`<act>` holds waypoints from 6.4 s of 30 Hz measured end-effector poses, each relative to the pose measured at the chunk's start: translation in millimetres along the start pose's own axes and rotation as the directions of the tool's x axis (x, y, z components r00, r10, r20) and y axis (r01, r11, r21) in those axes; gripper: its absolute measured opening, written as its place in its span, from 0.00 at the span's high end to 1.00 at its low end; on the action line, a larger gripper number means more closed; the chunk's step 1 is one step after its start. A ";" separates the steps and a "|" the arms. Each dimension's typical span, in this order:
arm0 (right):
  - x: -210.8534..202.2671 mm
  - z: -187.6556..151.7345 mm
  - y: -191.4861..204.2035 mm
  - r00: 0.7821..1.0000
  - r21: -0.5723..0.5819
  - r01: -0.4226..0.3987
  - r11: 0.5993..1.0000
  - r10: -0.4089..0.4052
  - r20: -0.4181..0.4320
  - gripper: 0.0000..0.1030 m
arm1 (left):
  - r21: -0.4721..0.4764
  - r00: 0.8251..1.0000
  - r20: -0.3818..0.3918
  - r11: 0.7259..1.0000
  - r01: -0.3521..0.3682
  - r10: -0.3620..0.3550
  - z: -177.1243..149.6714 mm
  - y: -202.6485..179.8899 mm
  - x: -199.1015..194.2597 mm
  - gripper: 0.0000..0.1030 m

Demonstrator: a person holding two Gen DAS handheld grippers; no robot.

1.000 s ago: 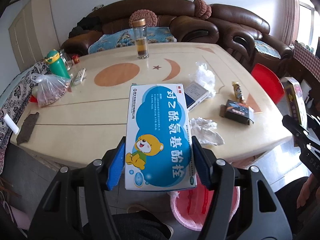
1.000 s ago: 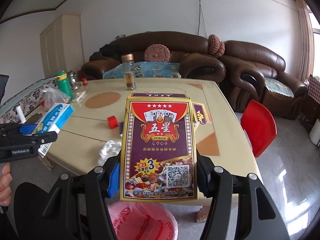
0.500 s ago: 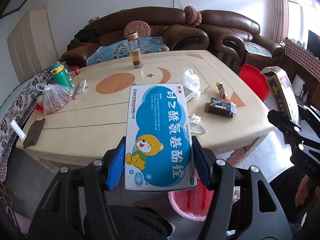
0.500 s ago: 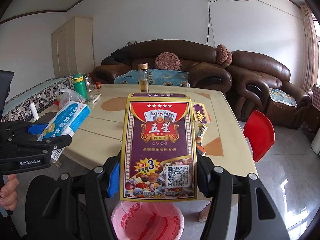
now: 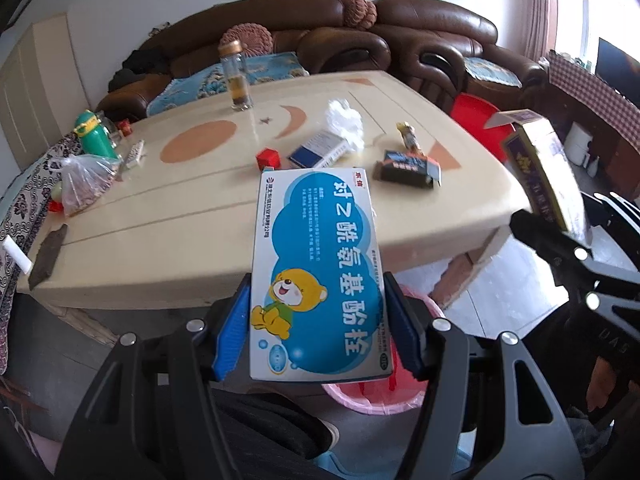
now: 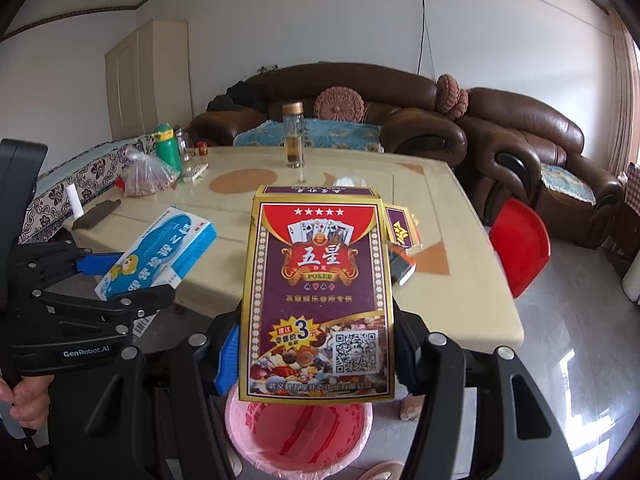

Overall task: Collect trash
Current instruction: 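Lift the medicine box with the left tool while the right tool lifts the poker box toward the bin, then open the left tool over the pink bin while the right tool drops the poker box in, then raise both open tools from the bin back over the table, then move the left tool to the white-and-blue box while the right tool grasps the snack bar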

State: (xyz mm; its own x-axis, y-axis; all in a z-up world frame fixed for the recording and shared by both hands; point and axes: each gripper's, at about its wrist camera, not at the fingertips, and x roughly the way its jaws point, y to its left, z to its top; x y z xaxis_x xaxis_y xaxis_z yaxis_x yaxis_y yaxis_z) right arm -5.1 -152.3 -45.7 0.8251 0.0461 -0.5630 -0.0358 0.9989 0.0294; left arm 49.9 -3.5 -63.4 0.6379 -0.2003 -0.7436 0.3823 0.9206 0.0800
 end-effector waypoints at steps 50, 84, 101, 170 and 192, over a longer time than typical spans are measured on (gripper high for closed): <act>204.7 -153.6 -17.4 0.815 0.075 -0.088 0.993 0.115 -0.569 0.44 | -0.041 0.830 -0.539 0.988 0.146 -0.145 -100.9 -34.9 214.3 0.41; 267.8 -187.3 -37.9 0.717 0.165 -0.085 0.983 0.175 -0.674 0.26 | -0.048 0.760 -0.644 0.996 0.072 -0.086 -114.8 -26.0 254.2 0.24; 232.3 -164.2 -41.7 0.784 0.187 -0.061 0.980 0.163 -0.599 0.26 | -0.041 0.819 -0.570 0.998 0.053 -0.067 -99.8 -23.2 225.6 0.23; 132.9 117.2 -138.5 1.000 0.240 -0.023 0.971 0.019 0.018 0.07 | 0.325 0.985 -0.140 0.935 0.145 -0.104 179.1 3.0 123.3 0.09; 246.5 102.9 -154.5 0.986 0.256 0.051 0.965 -0.008 -0.168 0.07 | 0.361 0.947 -0.282 0.899 0.250 -0.150 200.9 7.2 235.6 0.10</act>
State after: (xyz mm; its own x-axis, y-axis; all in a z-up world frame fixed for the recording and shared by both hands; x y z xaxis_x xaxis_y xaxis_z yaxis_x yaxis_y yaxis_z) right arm 261.8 -295.8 -104.0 0.7191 0.0386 -0.6938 0.1516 0.9657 0.2109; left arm 337.2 -111.4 -104.6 0.3582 -0.2335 -0.9040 0.7441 0.6562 0.1254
